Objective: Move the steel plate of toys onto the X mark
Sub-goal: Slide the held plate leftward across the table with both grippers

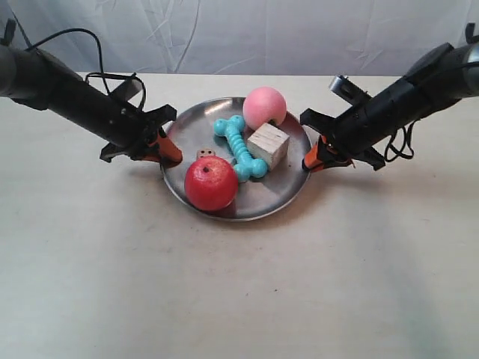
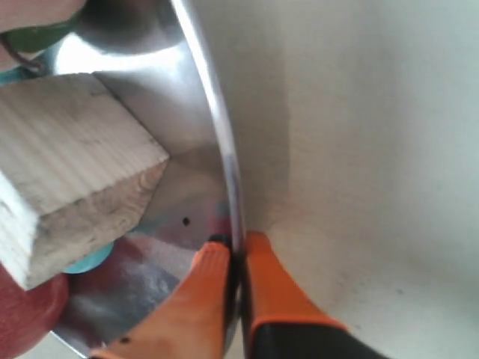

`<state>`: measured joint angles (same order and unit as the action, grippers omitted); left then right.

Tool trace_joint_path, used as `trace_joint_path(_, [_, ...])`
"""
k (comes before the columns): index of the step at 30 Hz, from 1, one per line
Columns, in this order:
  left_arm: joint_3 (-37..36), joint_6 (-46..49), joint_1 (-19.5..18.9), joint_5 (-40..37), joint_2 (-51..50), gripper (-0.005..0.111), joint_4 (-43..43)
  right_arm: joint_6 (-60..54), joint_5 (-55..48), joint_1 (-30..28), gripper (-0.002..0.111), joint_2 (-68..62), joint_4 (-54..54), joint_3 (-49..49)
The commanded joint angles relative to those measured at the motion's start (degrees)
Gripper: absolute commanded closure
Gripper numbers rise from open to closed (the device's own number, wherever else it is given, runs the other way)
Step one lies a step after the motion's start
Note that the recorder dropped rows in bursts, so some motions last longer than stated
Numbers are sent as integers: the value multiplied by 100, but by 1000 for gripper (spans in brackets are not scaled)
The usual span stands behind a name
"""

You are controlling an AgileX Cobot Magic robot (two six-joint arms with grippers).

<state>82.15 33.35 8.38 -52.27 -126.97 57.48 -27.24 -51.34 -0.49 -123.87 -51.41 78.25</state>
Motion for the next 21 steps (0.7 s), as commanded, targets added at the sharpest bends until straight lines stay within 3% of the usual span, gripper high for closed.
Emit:
trace_joint_path(1, [15,-158,-99,-290,156,107,-567,84,-441,493,109,-61,-396,418])
trace_joint_path(8, [6,-1036,-462,-363,329,107,-2401,500,-648,1073,109,-491,-293,1070])
trace_joint_path(17, [6,-1069,-1106,-560,340,107,-2565,935,-749,1591,109,-1003,-242,1697])
trace_joint_path(21, [6,-1026,-1195,-560,340,107,-2485,1033,-664,1645,109,-1149,-148,1765])
